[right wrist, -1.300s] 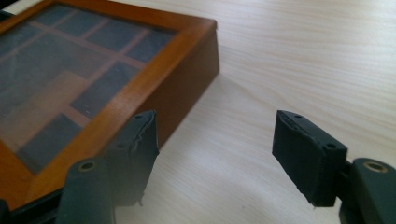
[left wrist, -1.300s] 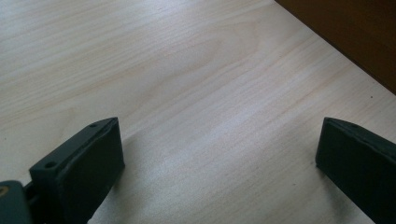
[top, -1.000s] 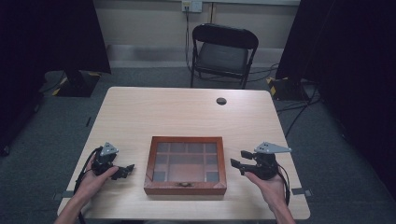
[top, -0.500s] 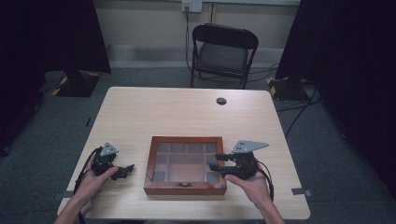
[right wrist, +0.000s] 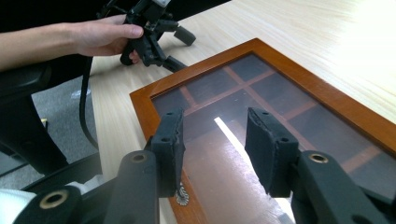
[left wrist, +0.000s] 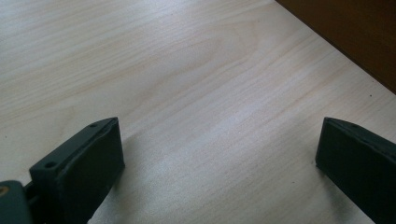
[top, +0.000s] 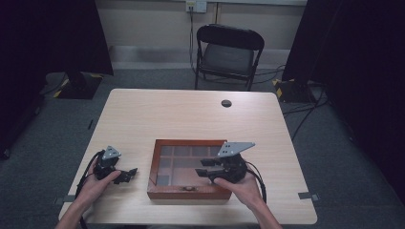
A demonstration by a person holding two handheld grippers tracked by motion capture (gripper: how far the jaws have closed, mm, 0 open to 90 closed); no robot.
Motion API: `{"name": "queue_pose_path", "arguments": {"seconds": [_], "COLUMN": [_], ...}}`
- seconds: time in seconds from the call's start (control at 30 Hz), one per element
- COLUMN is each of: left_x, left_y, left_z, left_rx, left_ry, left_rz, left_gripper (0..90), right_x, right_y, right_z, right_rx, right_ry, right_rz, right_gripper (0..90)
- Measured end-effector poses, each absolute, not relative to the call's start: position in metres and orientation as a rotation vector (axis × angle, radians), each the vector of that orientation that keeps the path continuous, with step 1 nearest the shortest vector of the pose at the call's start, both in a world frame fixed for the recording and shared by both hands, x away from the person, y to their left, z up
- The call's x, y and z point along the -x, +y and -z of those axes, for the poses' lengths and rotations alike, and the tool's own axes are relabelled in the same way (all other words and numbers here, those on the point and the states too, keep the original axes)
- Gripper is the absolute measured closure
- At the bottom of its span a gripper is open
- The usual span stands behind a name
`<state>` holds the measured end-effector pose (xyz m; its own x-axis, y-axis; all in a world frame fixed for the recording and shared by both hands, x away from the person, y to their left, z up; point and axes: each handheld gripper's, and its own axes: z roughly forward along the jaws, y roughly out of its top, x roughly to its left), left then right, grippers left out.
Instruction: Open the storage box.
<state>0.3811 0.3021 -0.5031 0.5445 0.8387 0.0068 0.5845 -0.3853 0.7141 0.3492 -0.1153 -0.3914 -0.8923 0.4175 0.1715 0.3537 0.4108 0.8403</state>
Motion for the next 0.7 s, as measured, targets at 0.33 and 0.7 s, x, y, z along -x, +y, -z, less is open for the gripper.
{"name": "queue_pose_path", "arguments": {"seconds": [0.33, 0.7], "left_x": [-0.381, -0.381], "left_y": [0.302, 0.302], "left_z": [0.503, 0.503], "left_rx": [-2.112, -2.112], "left_ry": [1.143, 1.143], "left_rz": [-0.488, -0.488], "left_gripper": [0.2, 0.2], "right_x": [-0.344, -0.339], "right_y": [-0.096, -0.084], "right_z": [0.399, 0.415], "right_rx": [-0.638, -0.532], "right_ry": [2.68, 2.774], "right_rz": [-1.477, -1.454], "right_gripper": [60.6, 68.5]}}
